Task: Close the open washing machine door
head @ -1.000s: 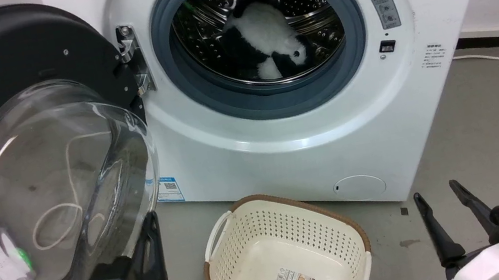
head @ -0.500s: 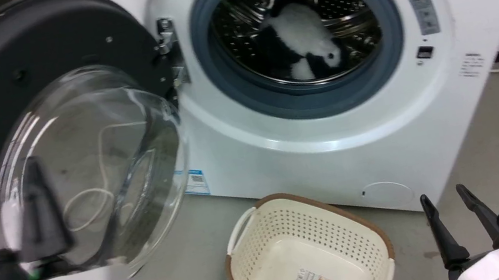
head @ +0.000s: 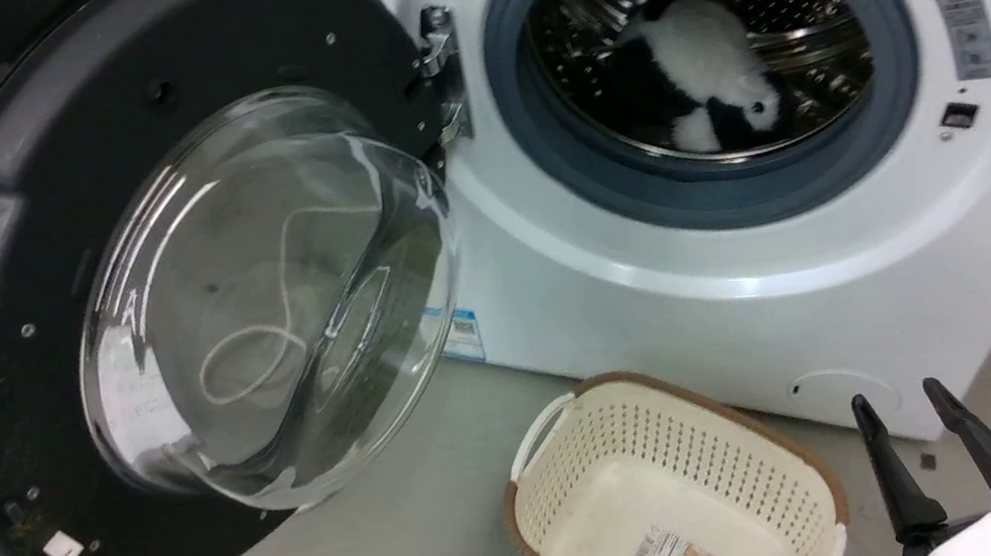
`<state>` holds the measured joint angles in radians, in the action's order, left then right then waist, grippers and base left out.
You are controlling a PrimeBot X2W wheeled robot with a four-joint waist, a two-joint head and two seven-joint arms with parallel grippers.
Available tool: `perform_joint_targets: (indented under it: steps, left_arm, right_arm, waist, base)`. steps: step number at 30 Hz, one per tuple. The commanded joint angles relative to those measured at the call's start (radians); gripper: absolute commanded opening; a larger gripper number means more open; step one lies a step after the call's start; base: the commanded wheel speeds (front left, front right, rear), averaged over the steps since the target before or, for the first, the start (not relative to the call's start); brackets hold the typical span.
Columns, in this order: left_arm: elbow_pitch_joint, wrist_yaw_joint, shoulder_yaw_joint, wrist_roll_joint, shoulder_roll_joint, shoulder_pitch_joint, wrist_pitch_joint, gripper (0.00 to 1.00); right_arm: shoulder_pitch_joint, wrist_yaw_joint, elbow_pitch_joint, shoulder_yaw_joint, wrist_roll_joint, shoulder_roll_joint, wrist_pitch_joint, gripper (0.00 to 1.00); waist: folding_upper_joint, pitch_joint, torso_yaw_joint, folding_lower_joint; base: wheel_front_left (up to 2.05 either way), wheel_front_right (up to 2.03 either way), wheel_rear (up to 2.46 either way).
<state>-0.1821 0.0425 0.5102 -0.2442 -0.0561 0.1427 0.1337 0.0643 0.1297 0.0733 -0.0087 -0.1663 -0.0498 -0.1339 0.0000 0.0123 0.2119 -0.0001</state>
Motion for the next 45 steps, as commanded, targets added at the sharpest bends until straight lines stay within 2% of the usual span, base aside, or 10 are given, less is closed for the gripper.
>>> perform_joint_targets:
  steps: [1, 2, 5, 11, 22, 28, 32, 39, 40, 45]
  left_arm:
    - [0.071, -0.016, 0.022, -0.025, -0.024, 0.034, 0.009, 0.00]
    - [0.178, -0.029, 0.028, -0.052, -0.080, 0.069, -0.028, 0.00]
    - [0.252, -0.034, 0.040, -0.077, -0.140, 0.105, -0.076, 0.00]
    - [0.343, -0.064, 0.024, -0.150, -0.205, 0.171, -0.217, 0.00]
    - [0.378, -0.110, 0.002, -0.401, -0.183, 0.190, -0.612, 0.00]
    - [0.315, -0.121, -0.007, -0.539, -0.135, 0.148, -0.807, 0.00]
    - [0.235, -0.138, -0.043, -0.557, -0.118, 0.089, -0.867, 0.00]
    - [0.077, -0.154, -0.227, -0.619, -0.080, -0.029, -0.955, 0.00]
    - [0.011, -0.158, -0.327, -0.653, -0.093, -0.061, -0.954, 0.00]
    - [-0.054, -0.163, -0.521, -0.716, -0.128, -0.072, -0.942, 0.00]
  right_arm:
    - [0.014, 0.001, 0.001, -0.006, -0.003, 0.000, -0.010, 1.00]
    - [0.006, 0.001, -0.002, -0.011, 0.011, 0.000, -0.016, 1.00]
    - [-0.002, 0.001, -0.010, -0.020, 0.029, 0.000, -0.019, 1.00]
    - [-0.009, 0.001, -0.043, -0.045, 0.050, 0.000, -0.007, 1.00]
    - [-0.019, 0.001, -0.063, -0.057, 0.043, 0.000, -0.010, 1.00]
    - [-0.015, 0.001, -0.041, -0.097, 0.018, 0.000, -0.036, 1.00]
    - [-0.010, 0.001, -0.012, -0.143, 0.000, 0.000, -0.057, 1.00]
    - [0.007, 0.001, 0.045, -0.231, -0.019, 0.000, -0.086, 1.00]
    - [0.007, 0.001, 0.061, -0.252, -0.027, 0.000, -0.095, 1.00]
    - [0.006, 0.001, 0.085, -0.277, -0.044, 0.000, -0.107, 1.00]
  waist:
    - [0.0000, -0.029, 0.022, 0.0001]
    - [0.0000, -0.061, 0.034, 0.0001]
    - [0.0000, -0.096, 0.041, 0.0001]
    - [0.0000, -0.155, 0.059, 0.0001]
    - [0.0000, -0.175, 0.098, 0.0001]
    - [0.0000, -0.134, 0.138, 0.0001]
    - [0.0000, -0.088, 0.169, 0.0001]
    - [0.0000, -0.026, 0.234, 0.0001]
    - [0.0000, -0.016, 0.247, 0.0001]
    - [0.0000, -0.005, 0.257, 0.0001]
  base:
    - [0.00, 0.00, 0.00]
    - [0.00, 0.00, 0.00]
    - [0.00, 0.00, 0.00]
    - [0.00, 0.00, 0.00]
    - [0.00, 0.00, 0.00]
    - [0.00, 0.00, 0.00]
    - [0.00, 0.00, 0.00]
    - [0.00, 0.00, 0.00]
    - [0.00, 0.00, 0.00]
    - [0.00, 0.00, 0.00]
